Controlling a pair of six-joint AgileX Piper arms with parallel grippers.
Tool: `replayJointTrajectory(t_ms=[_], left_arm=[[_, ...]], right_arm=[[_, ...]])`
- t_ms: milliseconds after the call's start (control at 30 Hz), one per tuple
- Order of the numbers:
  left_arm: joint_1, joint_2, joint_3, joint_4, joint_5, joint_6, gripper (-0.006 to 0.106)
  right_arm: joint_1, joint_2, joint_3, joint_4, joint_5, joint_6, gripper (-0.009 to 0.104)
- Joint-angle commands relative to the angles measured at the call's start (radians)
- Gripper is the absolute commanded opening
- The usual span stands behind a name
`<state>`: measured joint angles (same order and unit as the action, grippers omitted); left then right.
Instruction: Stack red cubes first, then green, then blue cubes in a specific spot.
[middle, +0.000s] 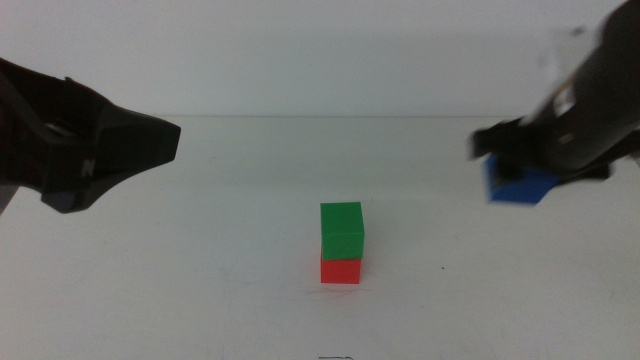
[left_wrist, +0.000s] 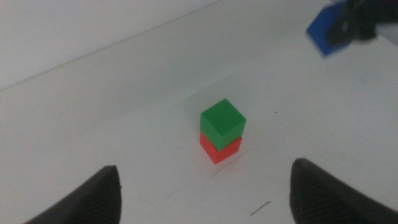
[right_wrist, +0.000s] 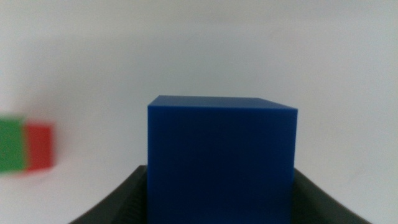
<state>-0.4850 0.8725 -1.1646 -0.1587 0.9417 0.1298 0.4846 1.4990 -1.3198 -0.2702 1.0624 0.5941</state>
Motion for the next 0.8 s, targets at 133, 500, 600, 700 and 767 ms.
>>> replayJointTrajectory(t_ms=[133, 500, 600, 700, 767], left_arm=[[-0.001, 0.0, -0.029, -0.015, -0.07, -0.005, 0.091], [-0.001, 0.0, -0.029, -0.015, -0.07, -0.005, 0.091], [-0.001, 0.0, -0.029, -0.015, -0.07, -0.005, 0.091], [-0.001, 0.0, -0.029, -0.015, -0.07, -0.005, 0.091], [-0.001, 0.0, -0.029, -0.015, -0.07, -0.005, 0.091]], right_arm=[[0.198, 0.01, -0.08, -0.04, 0.068, 0.182, -0.001], [0.291, 0.299, -0.488, 0.004, 0.238, 0.14, -0.001], [0.299, 0.37, -0.579, 0.034, 0.238, 0.11, -0.001], [0.299, 0.405, -0.61, 0.055, 0.238, 0.089, -0.001], [0.299, 0.418, -0.611, 0.056, 0.238, 0.089, -0.001]])
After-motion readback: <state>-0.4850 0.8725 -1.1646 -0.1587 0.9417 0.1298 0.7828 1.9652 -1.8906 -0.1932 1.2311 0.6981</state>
